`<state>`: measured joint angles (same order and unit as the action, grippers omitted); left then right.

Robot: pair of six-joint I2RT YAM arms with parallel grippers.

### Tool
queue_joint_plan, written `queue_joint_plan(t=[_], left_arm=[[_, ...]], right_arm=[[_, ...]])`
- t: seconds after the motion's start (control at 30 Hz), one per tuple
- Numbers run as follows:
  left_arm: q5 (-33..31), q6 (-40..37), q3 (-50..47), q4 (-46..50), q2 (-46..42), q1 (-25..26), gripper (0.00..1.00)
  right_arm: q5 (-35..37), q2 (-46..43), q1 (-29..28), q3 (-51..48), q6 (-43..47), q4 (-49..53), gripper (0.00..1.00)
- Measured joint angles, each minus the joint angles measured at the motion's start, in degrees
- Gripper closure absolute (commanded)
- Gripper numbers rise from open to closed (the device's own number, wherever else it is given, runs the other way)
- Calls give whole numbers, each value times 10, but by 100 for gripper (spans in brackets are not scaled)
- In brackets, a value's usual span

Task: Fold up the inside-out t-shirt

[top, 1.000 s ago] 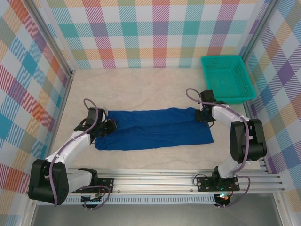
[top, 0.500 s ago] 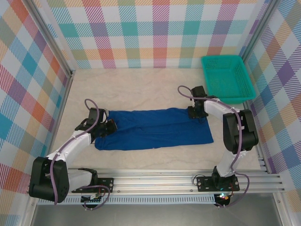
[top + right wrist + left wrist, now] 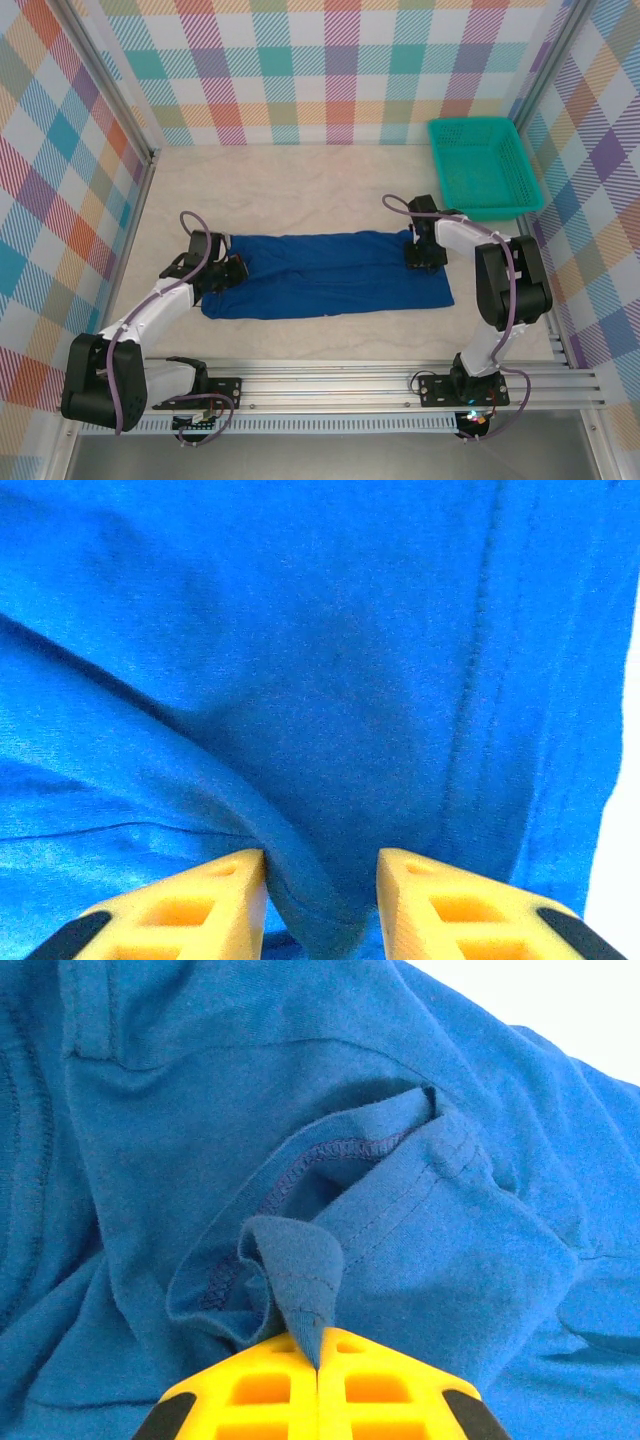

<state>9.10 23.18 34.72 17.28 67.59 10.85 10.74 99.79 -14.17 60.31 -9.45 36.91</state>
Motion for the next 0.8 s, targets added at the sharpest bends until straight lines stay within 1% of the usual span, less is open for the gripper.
queue_joint_plan(t=[0.13,0.3,0.37,0.43,0.8], left_arm=[[-13,0,-2,2,-4,0,98],[-15,0,-2,2,-7,0,98],[-15,0,-2,2,-7,0,97],[-15,0,-2,2,-7,0,97],[-15,0,-2,2,-7,0,98]], right_arm=[[20,3,6,12,0,9,65],[21,9,14,36,-3,5,59],[7,9,21,36,-6,5,55],[-10,8,28,35,-9,4,55],[-75,-22,94,0,-45,-5,58]])
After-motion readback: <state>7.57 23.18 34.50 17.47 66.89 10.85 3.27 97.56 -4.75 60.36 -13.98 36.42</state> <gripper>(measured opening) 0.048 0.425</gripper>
